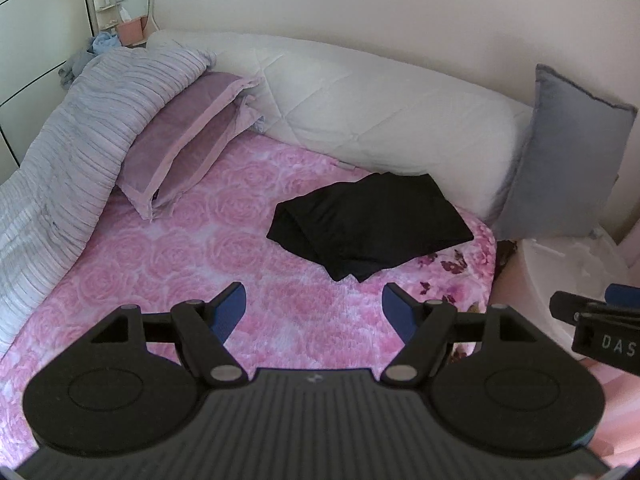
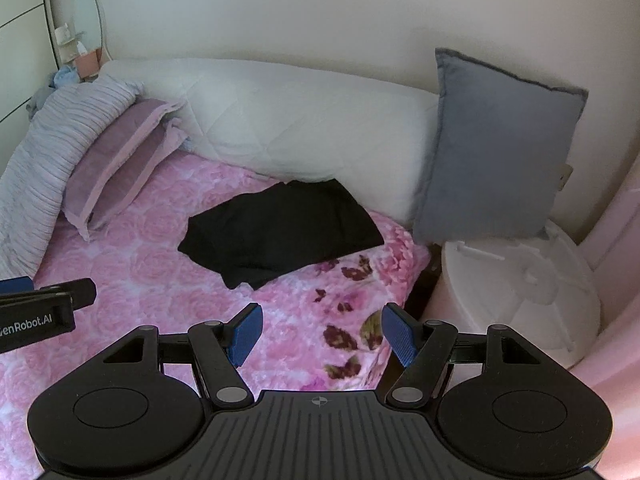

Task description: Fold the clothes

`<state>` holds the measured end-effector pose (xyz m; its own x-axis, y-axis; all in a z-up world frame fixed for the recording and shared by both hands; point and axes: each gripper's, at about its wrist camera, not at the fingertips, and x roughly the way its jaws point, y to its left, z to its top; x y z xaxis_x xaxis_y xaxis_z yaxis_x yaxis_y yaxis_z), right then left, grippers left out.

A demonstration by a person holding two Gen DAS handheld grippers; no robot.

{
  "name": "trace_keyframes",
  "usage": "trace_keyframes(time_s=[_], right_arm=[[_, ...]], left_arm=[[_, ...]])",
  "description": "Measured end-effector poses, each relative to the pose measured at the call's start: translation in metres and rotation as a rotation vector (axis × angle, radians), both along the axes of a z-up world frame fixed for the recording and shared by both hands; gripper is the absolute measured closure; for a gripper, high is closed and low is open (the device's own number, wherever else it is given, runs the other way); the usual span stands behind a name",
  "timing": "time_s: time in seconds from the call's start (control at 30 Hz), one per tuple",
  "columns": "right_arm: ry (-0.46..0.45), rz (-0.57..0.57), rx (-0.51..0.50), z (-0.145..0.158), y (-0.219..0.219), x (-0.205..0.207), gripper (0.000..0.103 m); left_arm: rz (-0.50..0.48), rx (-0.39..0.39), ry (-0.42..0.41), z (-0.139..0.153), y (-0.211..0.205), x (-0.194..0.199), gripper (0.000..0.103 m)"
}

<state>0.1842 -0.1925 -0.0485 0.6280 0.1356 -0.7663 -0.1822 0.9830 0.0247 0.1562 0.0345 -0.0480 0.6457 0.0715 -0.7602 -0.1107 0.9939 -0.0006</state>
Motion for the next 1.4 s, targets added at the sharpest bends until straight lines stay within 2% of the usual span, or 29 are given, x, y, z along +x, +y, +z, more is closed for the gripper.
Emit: trace_keyframes(time_s=[0.6, 0.87, 1.03, 1.17, 1.27, 1.4], right_arm=[[0.100, -0.036, -0.013, -0.034, -0.025, 0.116, 0.034], [0.101, -0.025, 0.017, -0.048, -0.030, 0.162, 0.034], [0.087, 0.006, 0.019, -0.065, -0.032, 0.188, 0.034], [0.074, 0.062, -0.018, -0.085, -0.029, 0.207, 0.034], [0.094, 0.113, -0.046, -0.106, -0.024, 0.221, 0.034], [0.173, 0.171, -0.075, -0.142, -0.017, 0.241, 0.034]], left_arm=[[0.025, 0.031, 0.098, -0.037, -0.031, 0.118, 0.031], [0.041, 0.040, 0.149, -0.059, -0.041, 0.166, 0.031], [0.054, 0.033, 0.189, -0.082, -0.040, 0.193, 0.031], [0.060, 0.015, 0.214, -0.110, -0.036, 0.210, 0.031], [0.059, -0.014, 0.245, -0.135, -0.028, 0.219, 0.033], [0.088, -0.056, 0.304, -0.171, -0.013, 0.226, 0.035]])
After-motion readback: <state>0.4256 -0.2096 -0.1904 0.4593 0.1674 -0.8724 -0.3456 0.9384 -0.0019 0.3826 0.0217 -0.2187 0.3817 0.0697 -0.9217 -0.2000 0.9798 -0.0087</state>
